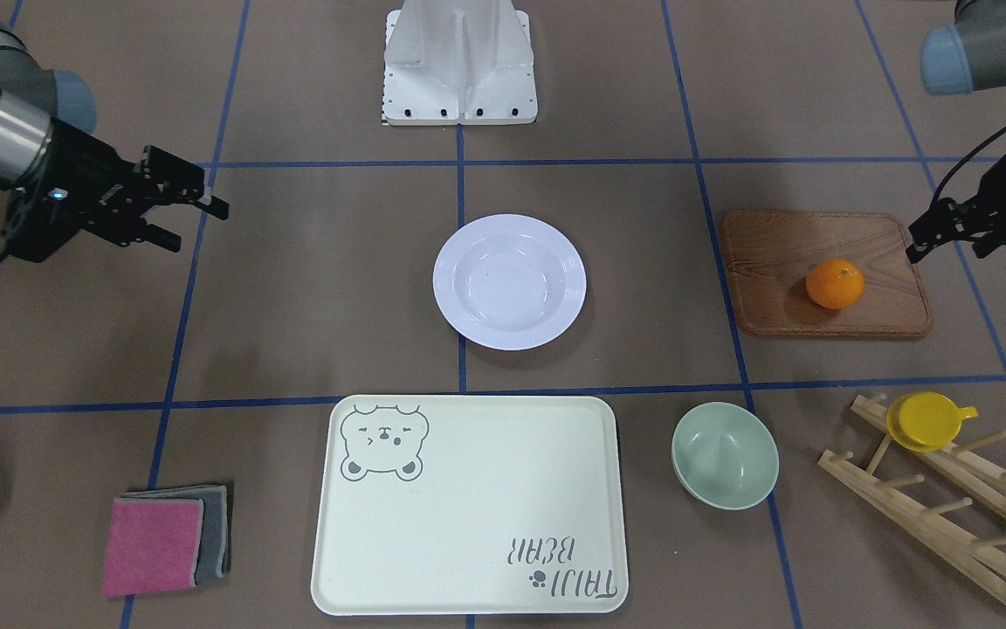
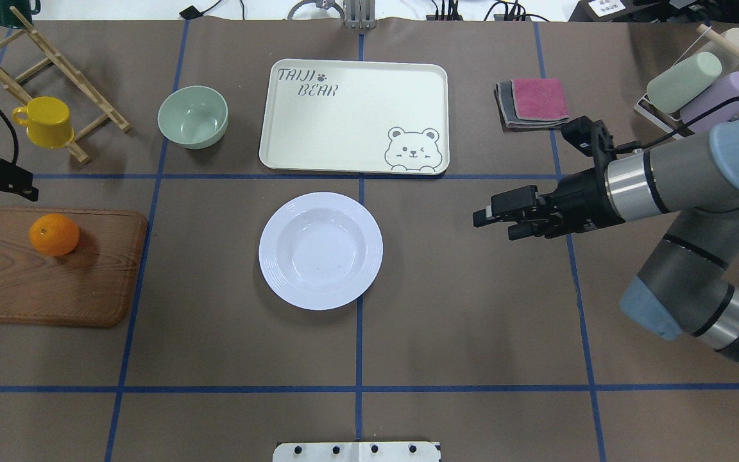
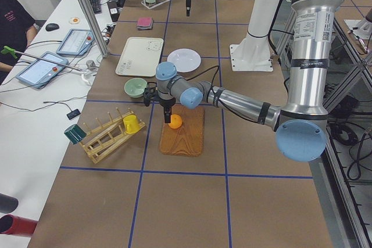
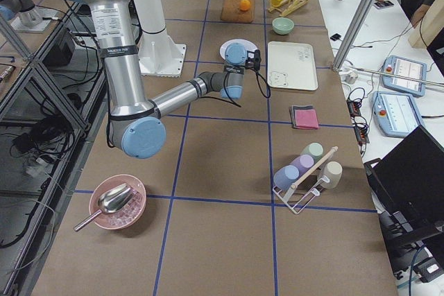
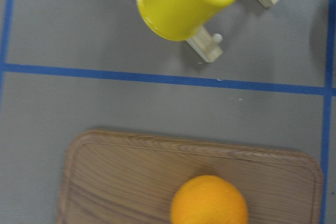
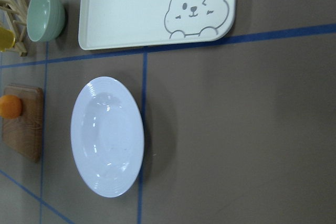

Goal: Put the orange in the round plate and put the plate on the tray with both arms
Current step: 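Lower the left gripper and grasp the orange on the wooden board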

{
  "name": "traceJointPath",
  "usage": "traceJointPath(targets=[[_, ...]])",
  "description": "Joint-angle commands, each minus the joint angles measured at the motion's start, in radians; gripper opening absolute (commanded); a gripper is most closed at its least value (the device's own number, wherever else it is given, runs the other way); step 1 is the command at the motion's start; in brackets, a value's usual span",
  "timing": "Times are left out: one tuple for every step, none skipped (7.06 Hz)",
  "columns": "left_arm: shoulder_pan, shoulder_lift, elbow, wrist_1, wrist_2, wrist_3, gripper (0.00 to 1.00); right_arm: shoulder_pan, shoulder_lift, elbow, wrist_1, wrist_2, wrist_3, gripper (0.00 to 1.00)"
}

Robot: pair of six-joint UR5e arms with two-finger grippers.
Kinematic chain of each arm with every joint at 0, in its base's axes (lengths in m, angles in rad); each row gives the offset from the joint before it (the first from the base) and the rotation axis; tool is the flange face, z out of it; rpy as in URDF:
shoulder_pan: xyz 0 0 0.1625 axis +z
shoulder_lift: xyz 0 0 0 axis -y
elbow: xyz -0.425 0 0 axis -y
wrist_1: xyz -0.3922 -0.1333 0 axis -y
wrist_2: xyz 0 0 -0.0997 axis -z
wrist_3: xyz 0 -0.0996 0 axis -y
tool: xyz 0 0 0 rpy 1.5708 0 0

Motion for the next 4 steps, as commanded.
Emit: traceJointPath(targets=[[0.053, -0.009, 0.068, -0.113, 0.015, -0.092, 0.99, -0.073, 0.031, 0.001, 0.016, -0.092, 0.053, 1.00], [0.082, -0.009, 0.080, -0.123, 0.064, -0.094, 0.99, -0.078, 0.031, -0.001, 0.016, -0.093, 0.051, 1.00], [0.089, -0.009, 0.082, -0.123, 0.076, -0.097, 0.98, -0.082, 0.029, -0.001, 0.016, -0.103, 0.048, 1.00], [0.097, -0.009, 0.085, -0.123, 0.077, -0.098, 0.99, -0.084, 0.029, -0.001, 0.018, -0.103, 0.048, 1.00]])
